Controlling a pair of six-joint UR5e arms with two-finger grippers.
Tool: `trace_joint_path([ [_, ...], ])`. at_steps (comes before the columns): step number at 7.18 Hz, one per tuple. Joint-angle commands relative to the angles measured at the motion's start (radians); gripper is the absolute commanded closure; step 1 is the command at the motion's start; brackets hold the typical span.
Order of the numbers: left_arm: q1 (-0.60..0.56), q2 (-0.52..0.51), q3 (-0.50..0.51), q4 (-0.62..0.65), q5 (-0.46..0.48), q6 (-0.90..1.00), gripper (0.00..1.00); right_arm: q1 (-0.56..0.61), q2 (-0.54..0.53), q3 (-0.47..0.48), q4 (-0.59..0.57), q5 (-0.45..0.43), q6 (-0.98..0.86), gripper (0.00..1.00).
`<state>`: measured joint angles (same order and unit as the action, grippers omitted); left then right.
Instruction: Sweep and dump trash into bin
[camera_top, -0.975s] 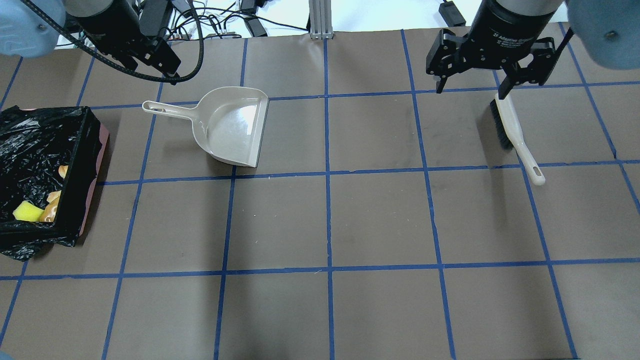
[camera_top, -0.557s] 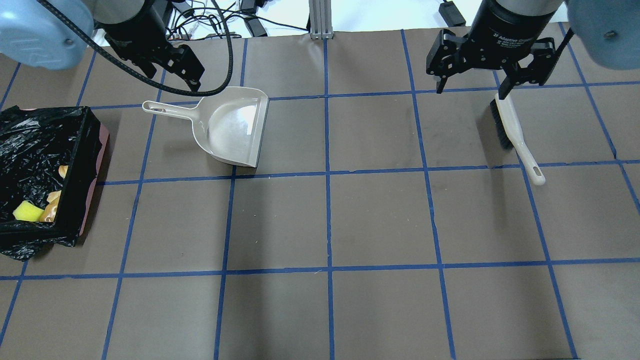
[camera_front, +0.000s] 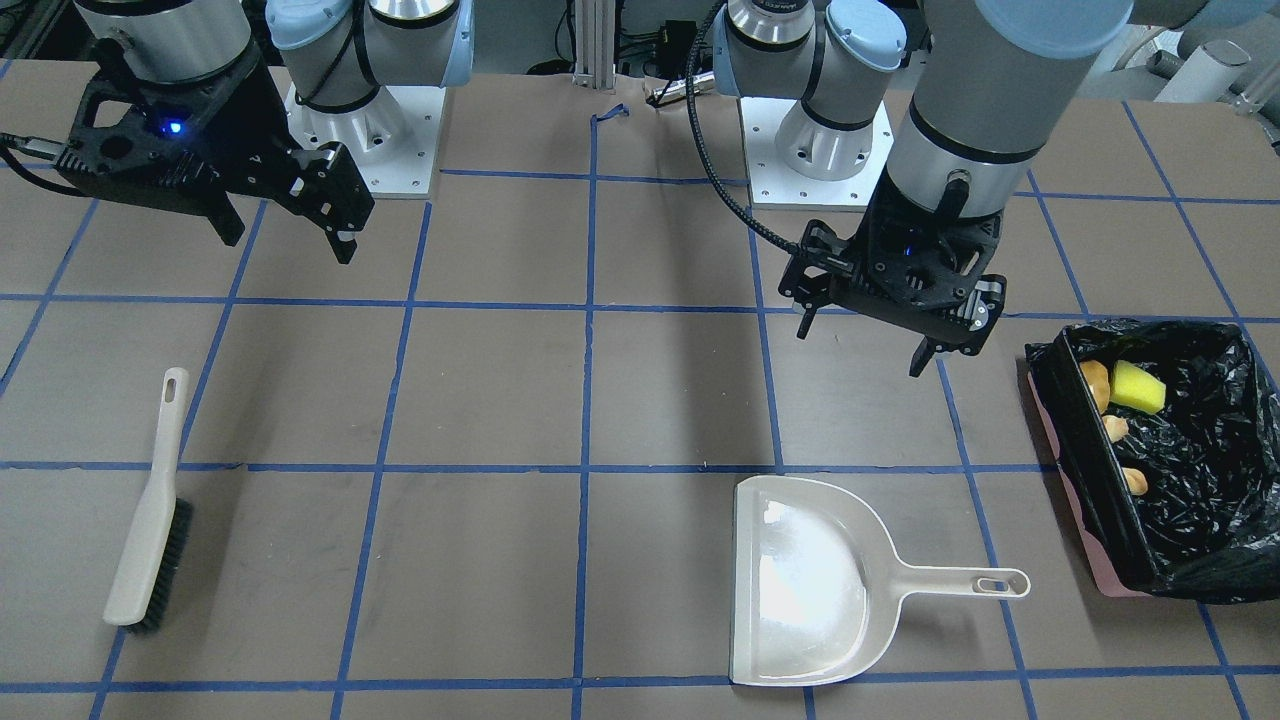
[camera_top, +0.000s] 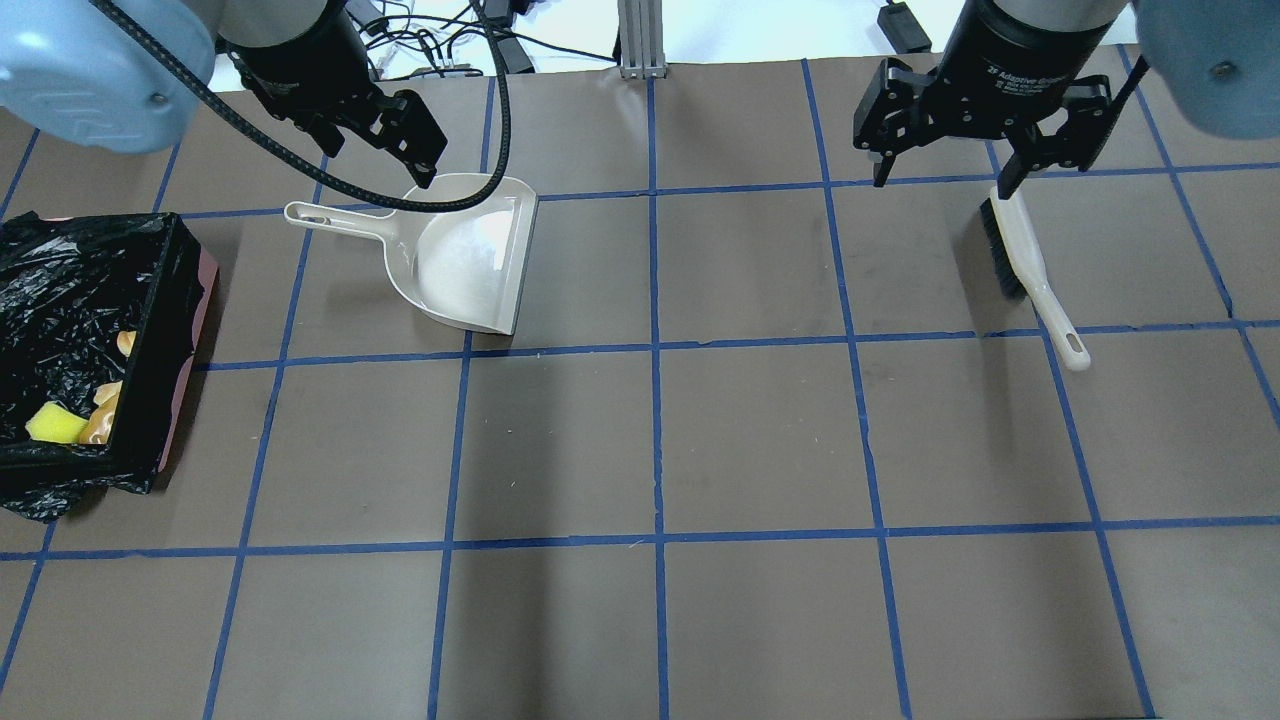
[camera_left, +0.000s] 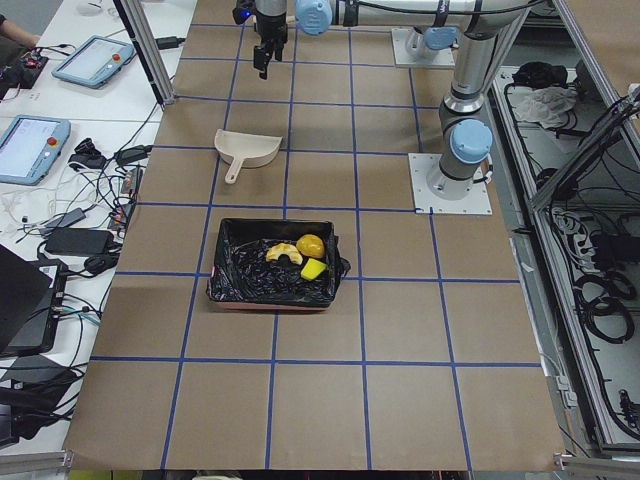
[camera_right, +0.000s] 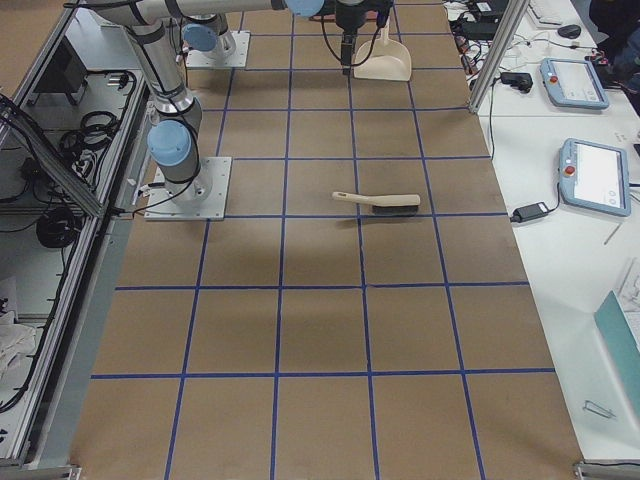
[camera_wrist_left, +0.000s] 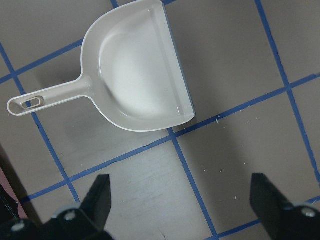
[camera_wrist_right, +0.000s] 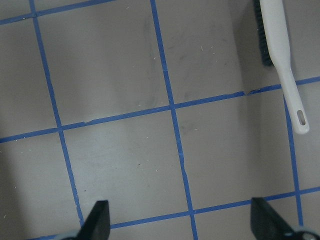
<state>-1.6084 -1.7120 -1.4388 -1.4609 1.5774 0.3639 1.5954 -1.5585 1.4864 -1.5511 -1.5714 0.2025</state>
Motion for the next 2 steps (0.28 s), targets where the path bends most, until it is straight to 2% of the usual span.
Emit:
trace_joint_path([
  [1, 0.002, 0.002, -0.002, -0.033, 0.01, 0.003, 0.0, 0.001, 0.0, 0.0, -0.001, 0.001, 0.001, 0.0],
  [2, 0.007, -0.001, -0.005, -0.023, 0.003, 0.003, 0.0, 0.0, 0.0, 0.0, -0.001, 0.001, 0.0, 0.0],
])
